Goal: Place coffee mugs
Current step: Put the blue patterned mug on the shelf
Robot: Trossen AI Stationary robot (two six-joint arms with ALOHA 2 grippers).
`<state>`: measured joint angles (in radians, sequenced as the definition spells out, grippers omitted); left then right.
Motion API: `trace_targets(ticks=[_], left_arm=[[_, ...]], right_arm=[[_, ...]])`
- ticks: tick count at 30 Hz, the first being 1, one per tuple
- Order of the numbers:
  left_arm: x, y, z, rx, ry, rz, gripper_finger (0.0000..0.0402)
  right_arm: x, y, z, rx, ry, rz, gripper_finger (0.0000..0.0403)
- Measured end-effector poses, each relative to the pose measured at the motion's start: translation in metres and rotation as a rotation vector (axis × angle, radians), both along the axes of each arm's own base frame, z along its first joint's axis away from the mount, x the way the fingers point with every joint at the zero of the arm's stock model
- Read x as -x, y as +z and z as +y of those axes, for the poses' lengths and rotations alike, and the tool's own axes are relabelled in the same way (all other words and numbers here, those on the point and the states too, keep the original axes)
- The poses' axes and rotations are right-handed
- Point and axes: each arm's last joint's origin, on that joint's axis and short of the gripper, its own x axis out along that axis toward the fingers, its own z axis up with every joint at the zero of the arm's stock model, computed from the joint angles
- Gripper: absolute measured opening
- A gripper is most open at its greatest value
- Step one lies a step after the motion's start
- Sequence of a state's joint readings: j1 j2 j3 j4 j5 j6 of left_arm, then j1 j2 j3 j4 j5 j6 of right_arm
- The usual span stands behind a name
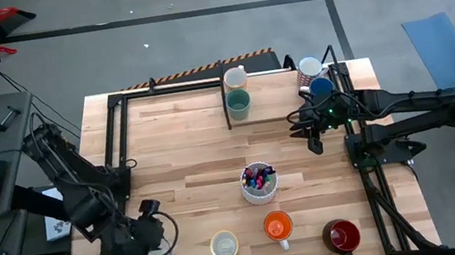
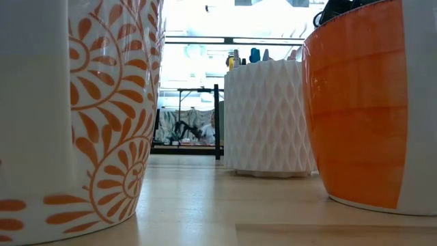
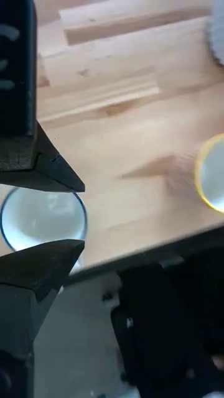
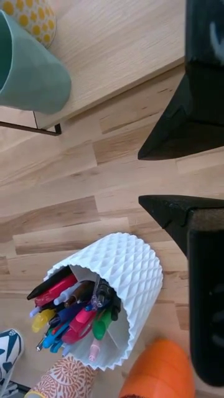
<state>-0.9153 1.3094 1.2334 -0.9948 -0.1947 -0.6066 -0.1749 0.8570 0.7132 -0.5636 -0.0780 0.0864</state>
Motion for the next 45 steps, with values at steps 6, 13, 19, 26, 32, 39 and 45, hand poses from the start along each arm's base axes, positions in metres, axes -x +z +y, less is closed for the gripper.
trace_targets(ticks=[6, 13, 19, 26, 32, 39, 45], left_arm=[[-0.001, -0.026, 0.007, -0.053, 0.052, 0.067, 0.0122], [0.006, -0.051, 0.011, -0.045, 0.084, 0.197, 0.0122], [0.006, -0.059, 0.01, -0.026, 0.09, 0.205, 0.0122], [0.006, -0.077, 0.01, -0.004, 0.104, 0.202, 0.0122], [0.005, -0.093, 0.009, 0.013, 0.108, 0.194, 0.0122], [0.002, -0.108, 0.006, -0.001, 0.112, 0.203, 0.0122], [0.0, -0.117, 0.003, -0.036, 0.117, 0.225, 0.0122]], right_arm=[[0.0, 0.0, 0.0, 0.0, 0.0, 0.0, 0.0081], [0.0, 0.0, 0.0, 0.0, 0.0, 0.0, 0.0081], [0.0, 0.0, 0.0, 0.0, 0.0, 0.0, 0.0081], [0.0, 0.0, 0.0, 0.0, 0.0, 0.0, 0.0081], [0.0, 0.0, 0.0, 0.0, 0.0, 0.001, 0.0081], [0.0, 0.0, 0.0, 0.0, 0.0, 0.003, 0.0081], [0.0, 0.0, 0.0, 0.0, 0.0, 0.005, 0.0081]])
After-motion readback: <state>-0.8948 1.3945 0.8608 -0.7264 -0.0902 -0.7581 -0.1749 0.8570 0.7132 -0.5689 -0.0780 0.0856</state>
